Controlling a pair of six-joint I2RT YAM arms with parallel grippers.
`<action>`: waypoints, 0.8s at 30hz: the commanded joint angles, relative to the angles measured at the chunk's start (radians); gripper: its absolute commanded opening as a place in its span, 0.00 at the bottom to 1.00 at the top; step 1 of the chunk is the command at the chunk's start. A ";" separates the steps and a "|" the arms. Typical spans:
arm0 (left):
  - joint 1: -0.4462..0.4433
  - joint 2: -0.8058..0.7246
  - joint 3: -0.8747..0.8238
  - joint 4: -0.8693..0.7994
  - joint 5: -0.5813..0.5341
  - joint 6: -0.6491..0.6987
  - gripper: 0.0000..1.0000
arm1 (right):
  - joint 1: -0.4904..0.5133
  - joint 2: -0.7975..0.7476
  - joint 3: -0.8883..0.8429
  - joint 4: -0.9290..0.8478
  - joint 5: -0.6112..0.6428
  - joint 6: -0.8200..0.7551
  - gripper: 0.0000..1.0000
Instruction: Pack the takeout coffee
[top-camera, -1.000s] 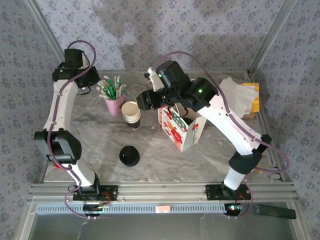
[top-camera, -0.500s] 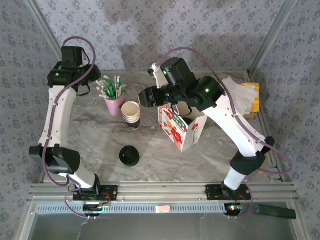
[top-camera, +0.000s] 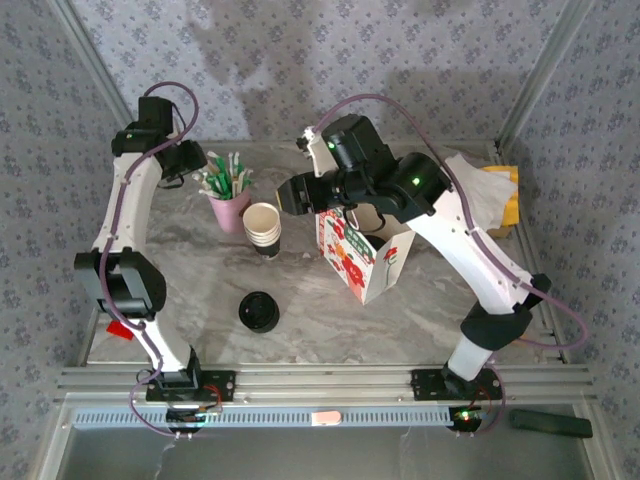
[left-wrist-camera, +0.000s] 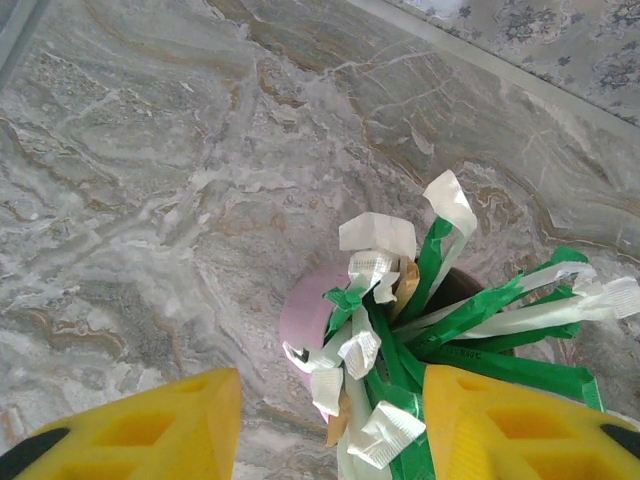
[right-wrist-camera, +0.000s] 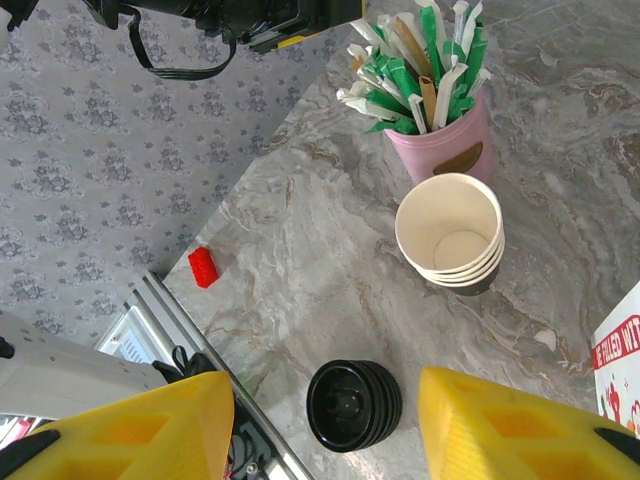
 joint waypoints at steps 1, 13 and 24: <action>0.006 0.020 0.060 0.025 0.044 0.024 0.49 | -0.003 0.022 0.030 -0.019 -0.016 -0.003 0.53; 0.005 0.110 0.137 0.011 0.064 0.026 0.42 | -0.005 0.022 0.019 -0.018 -0.024 -0.009 0.54; 0.000 0.134 0.133 -0.001 0.061 0.023 0.39 | -0.006 0.005 -0.014 0.000 -0.023 -0.003 0.54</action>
